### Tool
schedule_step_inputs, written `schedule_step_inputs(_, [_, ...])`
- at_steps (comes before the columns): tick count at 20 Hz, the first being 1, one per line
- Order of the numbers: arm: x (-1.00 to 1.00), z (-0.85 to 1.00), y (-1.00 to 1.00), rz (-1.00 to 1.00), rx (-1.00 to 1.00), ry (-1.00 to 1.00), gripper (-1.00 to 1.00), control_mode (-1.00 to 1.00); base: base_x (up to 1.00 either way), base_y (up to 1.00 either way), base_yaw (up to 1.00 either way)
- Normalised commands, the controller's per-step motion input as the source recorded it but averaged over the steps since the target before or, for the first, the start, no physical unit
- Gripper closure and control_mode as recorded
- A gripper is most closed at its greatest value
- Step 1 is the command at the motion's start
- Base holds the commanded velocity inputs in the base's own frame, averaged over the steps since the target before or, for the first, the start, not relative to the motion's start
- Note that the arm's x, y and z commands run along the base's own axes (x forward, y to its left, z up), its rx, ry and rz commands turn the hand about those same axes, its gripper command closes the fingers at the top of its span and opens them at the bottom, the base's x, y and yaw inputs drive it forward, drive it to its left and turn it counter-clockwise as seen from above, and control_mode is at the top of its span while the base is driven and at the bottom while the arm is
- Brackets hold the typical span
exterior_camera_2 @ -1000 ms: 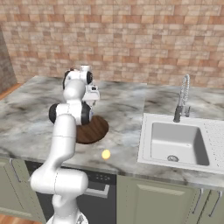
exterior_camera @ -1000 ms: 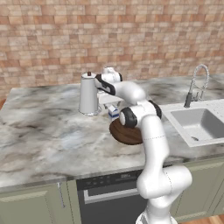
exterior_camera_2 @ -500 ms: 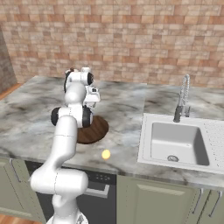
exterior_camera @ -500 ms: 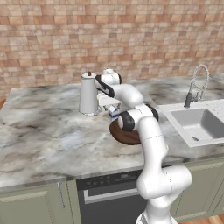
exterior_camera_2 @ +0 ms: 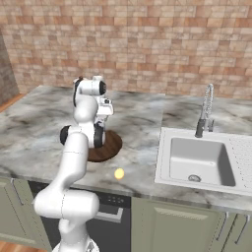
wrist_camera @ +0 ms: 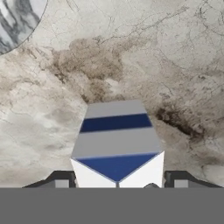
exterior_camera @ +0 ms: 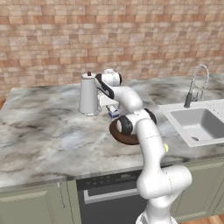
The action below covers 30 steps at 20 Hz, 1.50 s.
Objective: Gather the eggs and milk located in the vicinity of the sink area and place them right next to the bowl.
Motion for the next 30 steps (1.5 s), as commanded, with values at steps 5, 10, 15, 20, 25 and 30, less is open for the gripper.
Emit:
schedule_step_inputs(5, [0.00, -0.02, 0.00, 0.00, 0.00, 0.00, 1.00, -1.00, 0.00, 0.00, 0.00])
schedule_step_inputs(10, [0.00, 0.00, 0.00, 0.00, 0.00, 0.08, 1.00, -1.00, 0.00, 0.00, 0.00])
schedule_step_inputs(15, [0.00, 0.00, -0.02, 0.00, -0.05, 0.31, 1.00, -1.00, 0.00, 0.00, 0.00])
schedule_step_inputs(20, [0.00, 0.00, 0.00, 0.00, -0.09, 0.23, 1.00, -1.00, 0.00, 0.00, 0.00])
schedule_step_inputs(25, [0.00, -0.01, 0.00, 0.00, -0.07, 0.16, 1.00, -1.00, 0.00, 0.00, 0.00])
schedule_step_inputs(30, [-0.03, -0.07, 0.00, 0.00, -0.01, 0.07, 1.00, -1.00, 0.00, 0.00, 0.00])
